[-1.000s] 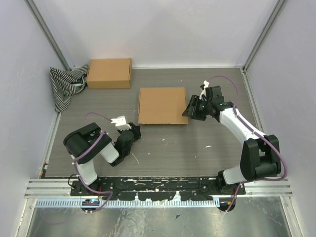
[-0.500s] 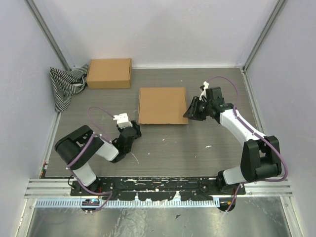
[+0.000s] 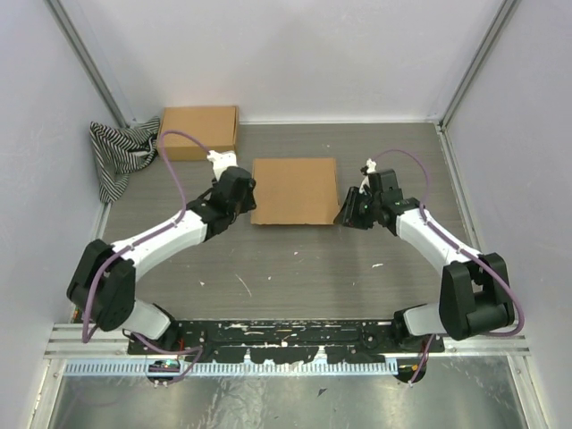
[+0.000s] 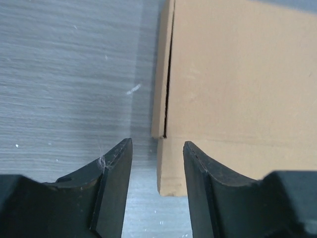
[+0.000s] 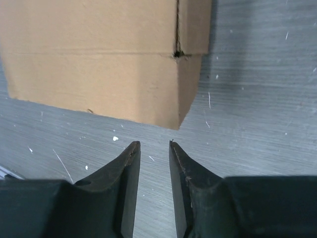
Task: Fold the paper box
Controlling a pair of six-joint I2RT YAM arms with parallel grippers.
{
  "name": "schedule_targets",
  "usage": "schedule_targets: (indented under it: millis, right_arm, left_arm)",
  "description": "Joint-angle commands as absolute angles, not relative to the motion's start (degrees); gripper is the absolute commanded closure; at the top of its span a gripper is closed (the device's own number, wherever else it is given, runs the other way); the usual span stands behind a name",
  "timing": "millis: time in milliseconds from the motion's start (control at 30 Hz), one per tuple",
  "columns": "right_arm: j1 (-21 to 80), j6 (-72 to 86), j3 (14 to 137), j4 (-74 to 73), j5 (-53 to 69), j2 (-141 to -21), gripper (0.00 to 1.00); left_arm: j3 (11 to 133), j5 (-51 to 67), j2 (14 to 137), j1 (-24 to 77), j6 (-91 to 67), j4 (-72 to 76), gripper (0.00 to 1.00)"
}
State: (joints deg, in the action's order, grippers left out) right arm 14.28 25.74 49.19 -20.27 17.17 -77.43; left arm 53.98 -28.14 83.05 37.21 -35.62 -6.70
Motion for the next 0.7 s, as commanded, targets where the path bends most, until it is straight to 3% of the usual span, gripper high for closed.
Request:
schedule_targets:
  millis: [0, 300, 667]
  right_arm:
    - [14.34, 27.07, 48.13, -16.20, 18.78, -76.19, 0.63]
    - [14.33, 26.52, 48.70, -16.53, 17.59, -76.15, 0.55]
    - [14.32, 25.73, 49.99, -16.95, 17.49, -76.68, 0.55]
  left_arm:
    - [58.31, -19.57, 88.60, 37.44, -33.40, -21.39, 0.47]
    - [58.61, -18.86, 92.13, 37.42, -34.16, -20.92, 0.44]
    - [59.77, -18.25, 92.68, 37.44, -34.24, -20.59, 0.43]
